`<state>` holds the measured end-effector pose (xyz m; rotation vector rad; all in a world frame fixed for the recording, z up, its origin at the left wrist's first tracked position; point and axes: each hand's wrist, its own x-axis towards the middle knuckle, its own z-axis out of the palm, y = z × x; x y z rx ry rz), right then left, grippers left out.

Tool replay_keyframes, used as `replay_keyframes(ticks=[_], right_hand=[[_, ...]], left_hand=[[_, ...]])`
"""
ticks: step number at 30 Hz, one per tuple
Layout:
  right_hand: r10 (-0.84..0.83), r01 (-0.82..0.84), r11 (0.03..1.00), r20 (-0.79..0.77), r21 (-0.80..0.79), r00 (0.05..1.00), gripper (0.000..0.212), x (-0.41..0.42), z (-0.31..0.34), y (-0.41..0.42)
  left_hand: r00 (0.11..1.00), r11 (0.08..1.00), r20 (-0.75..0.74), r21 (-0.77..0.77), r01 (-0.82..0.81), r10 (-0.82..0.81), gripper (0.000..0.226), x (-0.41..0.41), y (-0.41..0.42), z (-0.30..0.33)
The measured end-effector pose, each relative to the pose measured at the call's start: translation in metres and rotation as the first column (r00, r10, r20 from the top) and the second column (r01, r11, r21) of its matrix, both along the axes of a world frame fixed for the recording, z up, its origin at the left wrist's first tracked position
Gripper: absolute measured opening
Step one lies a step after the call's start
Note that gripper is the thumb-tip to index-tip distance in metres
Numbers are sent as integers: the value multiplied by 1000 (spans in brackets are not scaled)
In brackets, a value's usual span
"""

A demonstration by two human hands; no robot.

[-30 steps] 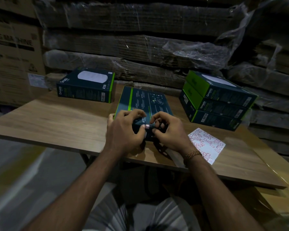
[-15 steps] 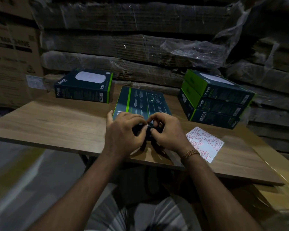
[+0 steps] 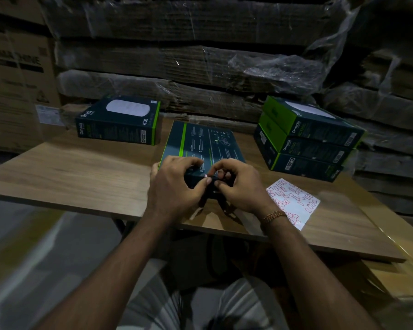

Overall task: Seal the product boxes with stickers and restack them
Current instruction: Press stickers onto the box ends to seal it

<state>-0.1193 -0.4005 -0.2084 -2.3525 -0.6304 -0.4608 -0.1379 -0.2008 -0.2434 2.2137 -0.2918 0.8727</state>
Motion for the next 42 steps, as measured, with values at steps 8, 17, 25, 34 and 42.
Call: replay_keyframes(ticks=[8, 17, 25, 34, 42], right_hand=[[-24, 24, 1000, -16, 7, 1000, 28, 1, 3, 2], [-51, 48, 997, 48, 53, 998, 22, 4, -5, 7], [-60, 57, 998, 86, 39, 994, 16, 4, -6, 9], [-61, 55, 996, 79, 77, 995, 14, 6, -5, 11], [-67, 62, 997, 150, 38, 986, 16, 2, -8, 12]], left_hand=[[999, 999, -22, -2, 34, -34, 41, 3, 3, -1], [999, 999, -27, 0, 32, -32, 45, 3, 3, 0], [998, 999, -49, 2, 40, -40, 50, 4, 4, -2], [999, 999, -43, 38, 18, -17, 51, 4, 2, -2], [997, 998, -72, 33, 44, -41, 56, 3, 3, 1]])
